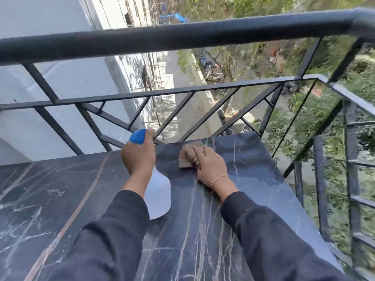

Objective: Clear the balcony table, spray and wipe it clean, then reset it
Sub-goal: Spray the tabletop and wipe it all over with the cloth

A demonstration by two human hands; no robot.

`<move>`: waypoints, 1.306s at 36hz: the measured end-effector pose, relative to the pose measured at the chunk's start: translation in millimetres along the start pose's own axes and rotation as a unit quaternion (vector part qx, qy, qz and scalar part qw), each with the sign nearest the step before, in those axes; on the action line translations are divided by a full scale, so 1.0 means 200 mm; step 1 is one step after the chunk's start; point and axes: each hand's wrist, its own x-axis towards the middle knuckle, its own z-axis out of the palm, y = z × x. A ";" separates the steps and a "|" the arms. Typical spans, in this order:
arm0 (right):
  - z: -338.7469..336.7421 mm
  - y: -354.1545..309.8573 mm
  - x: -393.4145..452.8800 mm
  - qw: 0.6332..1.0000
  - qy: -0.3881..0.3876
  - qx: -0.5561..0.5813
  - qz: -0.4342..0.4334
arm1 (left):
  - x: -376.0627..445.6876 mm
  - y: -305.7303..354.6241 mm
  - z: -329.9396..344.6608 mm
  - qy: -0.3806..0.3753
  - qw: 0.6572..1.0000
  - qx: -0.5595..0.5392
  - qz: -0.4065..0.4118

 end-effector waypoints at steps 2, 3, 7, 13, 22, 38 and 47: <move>-0.09 0.15 -0.02 0.998 0.012 -0.029 0.060 | -0.01 0.00 0.00 -0.006 1.000 -0.001 0.007; -0.13 0.23 -0.02 0.995 0.017 -0.047 0.087 | -0.01 0.01 0.00 -0.007 1.000 -0.001 0.011; -0.26 0.48 -0.09 0.976 0.055 -0.073 0.195 | -0.04 0.02 0.00 -0.012 1.000 0.009 0.027; -0.25 0.52 -0.21 0.949 0.075 -0.066 0.300 | -0.04 0.02 0.00 -0.020 0.999 0.015 0.044; -0.07 0.04 -0.13 0.978 0.034 -0.049 0.200 | -0.07 0.02 -0.02 -0.039 0.998 -0.006 0.047; -0.11 0.15 -0.20 0.994 0.040 -0.022 0.099 | -0.07 0.03 0.02 -0.076 0.996 0.024 0.041; -0.29 0.49 -0.38 0.933 0.094 -0.064 0.342 | -0.04 0.03 -0.01 -0.074 0.997 0.006 0.036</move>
